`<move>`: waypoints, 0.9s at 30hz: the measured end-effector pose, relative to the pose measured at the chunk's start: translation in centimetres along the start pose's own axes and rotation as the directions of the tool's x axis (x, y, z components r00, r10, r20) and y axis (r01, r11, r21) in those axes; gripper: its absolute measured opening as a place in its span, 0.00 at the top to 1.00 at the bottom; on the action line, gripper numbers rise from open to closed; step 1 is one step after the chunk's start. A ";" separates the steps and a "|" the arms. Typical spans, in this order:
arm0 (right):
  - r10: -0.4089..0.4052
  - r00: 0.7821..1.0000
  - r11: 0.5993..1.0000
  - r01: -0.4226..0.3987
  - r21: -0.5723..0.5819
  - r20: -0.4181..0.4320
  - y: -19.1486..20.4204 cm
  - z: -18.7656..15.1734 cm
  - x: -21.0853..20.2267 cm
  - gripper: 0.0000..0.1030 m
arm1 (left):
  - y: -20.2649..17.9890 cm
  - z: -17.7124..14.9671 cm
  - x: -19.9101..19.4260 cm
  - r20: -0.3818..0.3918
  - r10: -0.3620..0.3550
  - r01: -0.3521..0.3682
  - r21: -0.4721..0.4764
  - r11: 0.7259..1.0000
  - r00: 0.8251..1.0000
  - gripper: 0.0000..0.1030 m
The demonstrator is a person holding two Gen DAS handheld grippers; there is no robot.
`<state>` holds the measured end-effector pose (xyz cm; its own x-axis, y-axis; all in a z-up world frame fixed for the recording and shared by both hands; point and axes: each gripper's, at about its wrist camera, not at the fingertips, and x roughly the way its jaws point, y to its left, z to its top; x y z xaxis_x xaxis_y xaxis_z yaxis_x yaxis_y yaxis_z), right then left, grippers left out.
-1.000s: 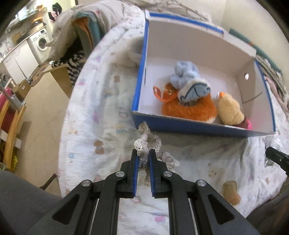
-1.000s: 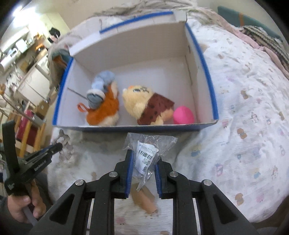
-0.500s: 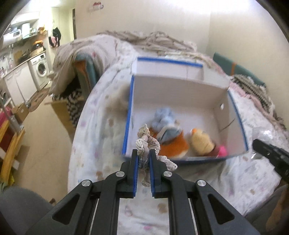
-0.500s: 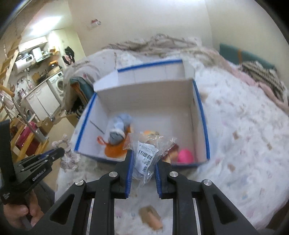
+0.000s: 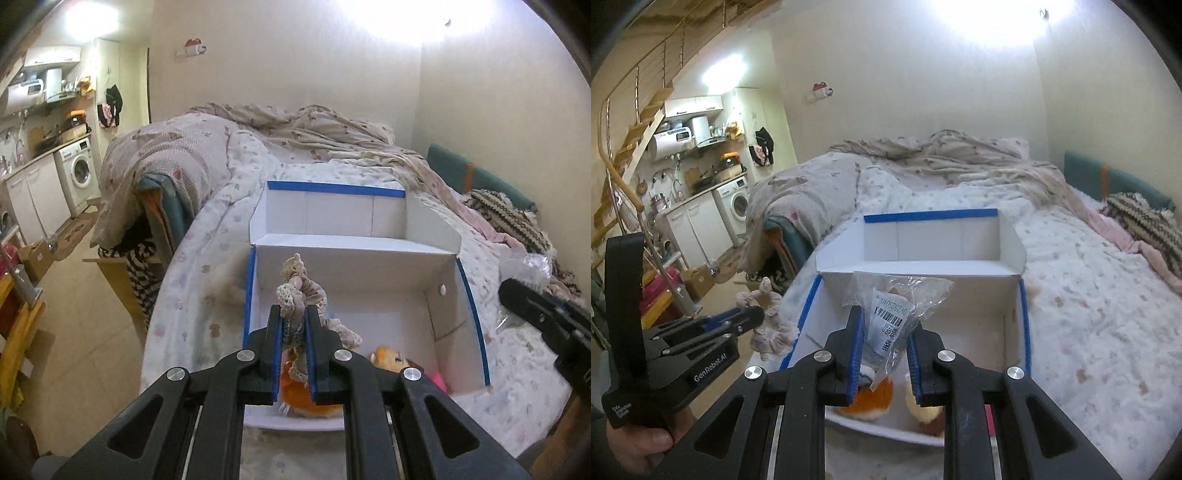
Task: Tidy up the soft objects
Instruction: 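Lift and carry the scrunchie and bag over the box with both tools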
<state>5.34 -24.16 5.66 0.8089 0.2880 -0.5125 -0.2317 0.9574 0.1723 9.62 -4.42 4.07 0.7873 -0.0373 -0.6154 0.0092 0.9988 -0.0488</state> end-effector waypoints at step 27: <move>-0.033 0.918 0.982 0.103 0.157 -0.396 -7.6 -5.3 15.7 0.78 | -2.4 -2.1 15.4 -0.273 0.080 -0.064 0.067 0.996 0.959 0.90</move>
<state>16.92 -26.78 -8.20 0.5359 0.2406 -0.8093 -0.0592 0.9669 0.2483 20.40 -7.47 -6.96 0.5868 0.0347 -0.8090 0.0003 0.9991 0.0431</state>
